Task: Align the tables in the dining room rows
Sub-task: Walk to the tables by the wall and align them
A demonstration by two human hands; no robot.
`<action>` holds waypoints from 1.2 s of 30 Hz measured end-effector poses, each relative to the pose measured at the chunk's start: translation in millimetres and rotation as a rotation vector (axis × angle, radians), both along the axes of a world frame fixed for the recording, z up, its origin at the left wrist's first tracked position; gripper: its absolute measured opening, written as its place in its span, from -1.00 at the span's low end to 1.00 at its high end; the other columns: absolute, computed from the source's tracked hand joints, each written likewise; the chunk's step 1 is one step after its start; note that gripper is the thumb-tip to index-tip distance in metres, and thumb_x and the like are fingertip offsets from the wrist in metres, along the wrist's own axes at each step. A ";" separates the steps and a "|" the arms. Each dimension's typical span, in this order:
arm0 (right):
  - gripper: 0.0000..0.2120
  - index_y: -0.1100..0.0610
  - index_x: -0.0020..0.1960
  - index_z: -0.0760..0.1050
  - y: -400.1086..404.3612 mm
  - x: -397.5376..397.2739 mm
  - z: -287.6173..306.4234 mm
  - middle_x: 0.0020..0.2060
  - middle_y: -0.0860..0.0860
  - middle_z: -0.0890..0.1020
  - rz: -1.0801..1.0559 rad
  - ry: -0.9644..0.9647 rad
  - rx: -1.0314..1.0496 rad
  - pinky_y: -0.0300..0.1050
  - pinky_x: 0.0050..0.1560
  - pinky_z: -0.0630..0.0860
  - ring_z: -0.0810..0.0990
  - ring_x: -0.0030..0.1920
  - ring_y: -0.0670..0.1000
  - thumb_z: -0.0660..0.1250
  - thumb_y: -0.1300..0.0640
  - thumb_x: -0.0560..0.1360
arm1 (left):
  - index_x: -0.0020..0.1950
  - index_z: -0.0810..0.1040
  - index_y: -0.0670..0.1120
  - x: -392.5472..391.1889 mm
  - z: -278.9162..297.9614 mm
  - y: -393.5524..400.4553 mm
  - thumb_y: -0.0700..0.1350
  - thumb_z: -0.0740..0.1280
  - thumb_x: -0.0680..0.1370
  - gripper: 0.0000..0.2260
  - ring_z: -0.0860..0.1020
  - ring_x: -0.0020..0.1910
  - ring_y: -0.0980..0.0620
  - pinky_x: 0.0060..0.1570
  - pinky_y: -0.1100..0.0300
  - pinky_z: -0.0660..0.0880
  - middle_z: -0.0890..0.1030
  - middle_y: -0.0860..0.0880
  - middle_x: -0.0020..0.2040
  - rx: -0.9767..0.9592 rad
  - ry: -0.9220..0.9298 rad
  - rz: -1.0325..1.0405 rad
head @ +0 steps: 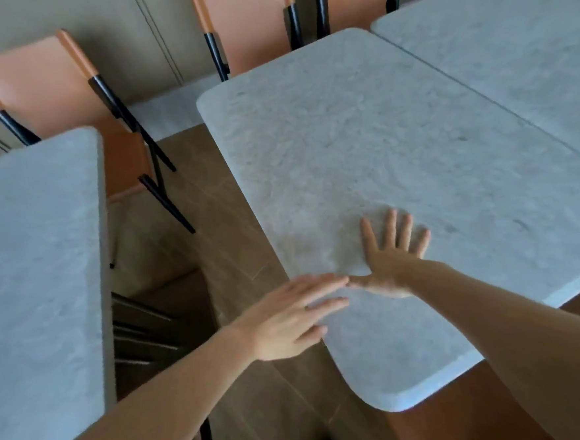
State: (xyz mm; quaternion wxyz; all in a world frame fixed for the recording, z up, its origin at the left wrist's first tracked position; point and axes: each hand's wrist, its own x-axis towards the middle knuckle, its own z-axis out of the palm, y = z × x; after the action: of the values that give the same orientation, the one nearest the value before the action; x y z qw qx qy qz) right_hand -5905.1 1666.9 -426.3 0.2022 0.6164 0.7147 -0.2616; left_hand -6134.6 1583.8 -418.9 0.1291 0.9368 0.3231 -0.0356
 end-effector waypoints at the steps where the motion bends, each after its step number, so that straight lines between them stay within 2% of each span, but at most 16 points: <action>1: 0.20 -0.03 0.56 -0.52 -0.5 -1.0 -1.1 0.46 0.28 -0.56 -0.002 -0.005 0.004 0.53 0.42 -0.36 -0.57 0.45 0.39 0.13 -0.62 0.35 | 0.59 0.24 -0.01 -19.7 6.1 20.0 0.08 0.04 0.70 -0.53 0.07 0.63 0.02 0.57 -0.03 0.13 0.02 0.01 0.66 0.043 -0.007 0.189; 4: 0.14 -0.05 0.55 -0.52 3.4 -1.7 4.4 0.43 0.24 -0.60 -0.035 -0.016 -0.030 0.49 0.43 -0.41 -0.60 0.44 0.36 0.10 -0.60 0.39 | 0.61 0.20 -0.06 -51.8 31.3 78.1 0.09 0.07 0.70 -0.51 0.09 0.62 -0.02 0.57 -0.04 0.15 0.03 -0.02 0.66 -0.001 -0.013 0.630; 6: 0.09 -0.05 0.56 -0.52 5.1 -3.5 8.3 0.38 0.21 -0.64 -0.045 -0.028 -0.060 0.47 0.44 -0.40 -0.61 0.43 0.34 0.08 -0.57 0.42 | 0.61 0.19 -0.07 -62.7 41.6 110.6 0.05 0.13 0.71 -0.51 0.12 0.61 -0.06 0.55 -0.01 0.14 0.04 -0.05 0.66 -0.090 -0.098 0.876; 9: 0.04 -0.08 0.56 -0.50 9.5 -5.4 8.3 0.34 0.15 -0.67 -0.073 -0.024 -0.079 0.43 0.45 -0.42 -0.64 0.41 0.29 0.07 -0.55 0.45 | 0.61 0.20 -0.09 -69.1 57.0 150.3 0.07 0.11 0.71 -0.51 0.21 0.58 -0.11 0.49 -0.06 0.25 0.10 -0.07 0.64 -0.315 -0.293 1.169; 11: 0.01 -0.11 0.56 -0.50 12.3 -6.5 10.4 0.34 0.12 -0.67 -0.097 -0.018 -0.087 0.40 0.43 -0.45 -0.64 0.41 0.27 0.05 -0.54 0.47 | 0.61 0.19 -0.09 -70.1 54.2 161.9 0.07 0.10 0.71 -0.51 0.24 0.56 -0.11 0.48 -0.06 0.26 0.11 -0.06 0.63 -0.424 -0.344 1.221; 15: -0.10 -0.15 0.58 -0.45 10.8 -8.9 15.3 0.36 0.06 -0.66 -0.169 0.025 -0.106 0.35 0.45 -0.48 -0.63 0.44 0.23 0.00 -0.50 0.52 | 0.64 0.12 -0.08 -54.2 46.2 168.4 0.04 0.10 0.71 -0.49 0.12 0.61 -0.13 0.51 -0.07 0.17 0.01 -0.10 0.66 -0.545 -0.310 1.223; 18: -0.19 -0.19 0.60 -0.38 10.6 -11.8 20.4 0.39 0.03 -0.62 -0.214 0.040 -0.078 0.35 0.48 -0.44 -0.60 0.47 0.20 -0.16 -0.51 0.51 | 0.64 0.13 -0.06 -31.4 41.3 170.7 0.04 0.11 0.72 -0.50 0.01 0.63 -0.13 0.55 -0.06 0.08 -0.06 -0.12 0.66 -0.618 -0.262 1.130; 19: -0.15 -0.21 0.60 -0.37 12.2 -12.8 22.3 0.39 0.02 -0.61 -0.240 0.047 -0.074 0.34 0.49 -0.43 -0.59 0.48 0.18 -0.30 -0.56 0.42 | 0.63 0.14 -0.03 -27.8 38.0 176.8 0.06 0.12 0.71 -0.50 0.00 0.63 -0.15 0.55 -0.07 0.08 -0.09 -0.12 0.66 -0.617 -0.196 1.086; 21: 0.11 -0.23 0.59 -0.35 12.9 -14.6 22.5 0.40 0.00 -0.60 -0.284 0.057 -0.042 0.32 0.50 -0.44 -0.60 0.47 0.13 -0.61 -0.61 0.09 | 0.61 0.18 0.02 -29.8 35.3 199.9 0.10 0.17 0.69 -0.49 0.05 0.60 -0.25 0.52 -0.10 0.18 -0.13 -0.10 0.65 -0.622 -0.098 1.085; 23: 0.23 -0.27 0.59 -0.32 10.1 -12.6 24.6 0.41 -0.04 -0.57 -0.322 0.025 -0.021 0.27 0.51 -0.42 -0.59 0.45 0.06 -0.71 -0.60 -0.05 | 0.58 0.23 0.01 -39.2 39.0 231.3 0.09 0.22 0.66 -0.50 0.13 0.55 -0.32 0.47 -0.13 0.27 -0.11 -0.10 0.64 -0.612 -0.108 1.182; 25: 0.21 -0.29 0.60 -0.24 9.3 -13.7 28.7 0.48 -0.09 -0.49 -0.386 -0.010 0.010 0.21 0.55 -0.35 -0.54 0.47 -0.01 -0.64 -0.65 -0.01 | 0.56 0.26 -0.03 -55.0 42.4 269.6 0.08 0.25 0.64 -0.49 0.14 0.55 -0.29 0.45 -0.13 0.29 -0.08 -0.11 0.63 -0.529 -0.152 1.201; 26: 0.17 -0.29 0.60 -0.18 12.0 -18.8 31.3 0.53 -0.10 -0.43 -0.429 -0.023 0.027 0.18 0.57 -0.29 -0.49 0.50 -0.03 -0.53 -0.68 0.05 | 0.56 0.29 -0.05 -64.5 43.1 291.4 0.06 0.28 0.63 -0.48 0.14 0.56 -0.27 0.45 -0.13 0.30 -0.07 -0.11 0.64 -0.478 -0.183 1.178; 29: -0.08 -0.16 0.57 0.07 32.8 -50.7 40.9 0.64 -0.04 -0.10 -0.722 -0.030 0.045 0.19 0.58 -0.01 -0.20 0.64 0.04 -0.10 -0.58 0.32 | 0.54 0.33 -0.08 -95.4 45.1 353.4 0.01 0.33 0.61 -0.48 0.15 0.57 -0.22 0.45 -0.16 0.30 -0.05 -0.10 0.64 -0.464 -0.244 1.126; 31: -0.23 -0.05 0.55 0.14 58.4 -78.8 45.6 0.60 0.06 0.05 -0.912 -0.043 0.044 0.23 0.52 0.18 -0.01 0.61 0.15 0.23 -0.41 0.49 | 0.56 0.28 -0.06 -117.5 47.9 388.1 0.03 0.33 0.61 -0.45 0.08 0.60 -0.20 0.48 -0.16 0.25 -0.06 -0.10 0.65 -0.483 -0.130 1.001; 34: -0.15 -0.01 0.60 0.03 107.3 -118.3 54.7 0.56 0.20 0.06 -1.078 -0.065 0.031 0.28 0.44 0.31 0.11 0.56 0.28 0.34 -0.33 0.50 | 0.62 0.16 0.00 -146.5 55.6 434.3 0.10 0.30 0.62 -0.38 0.00 0.63 -0.16 0.54 -0.11 0.16 -0.04 -0.09 0.67 -0.363 0.085 0.591; 36: -0.09 -0.03 0.62 -0.04 141.9 -141.7 59.6 0.60 0.19 -0.06 -1.074 -0.050 0.061 0.33 0.44 0.29 0.05 0.58 0.30 0.36 -0.31 0.49 | 0.64 0.10 0.04 -159.2 60.7 459.0 0.17 0.30 0.61 -0.33 -0.03 0.64 -0.16 0.54 -0.09 0.14 -0.06 -0.09 0.67 -0.312 0.154 0.396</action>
State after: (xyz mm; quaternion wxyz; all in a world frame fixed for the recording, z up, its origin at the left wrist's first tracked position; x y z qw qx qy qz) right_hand -6046.8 1808.8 -366.8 0.0389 0.9068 0.3009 -0.2926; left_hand -6293.8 2042.8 -358.3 0.2516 0.8184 0.4999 -0.1305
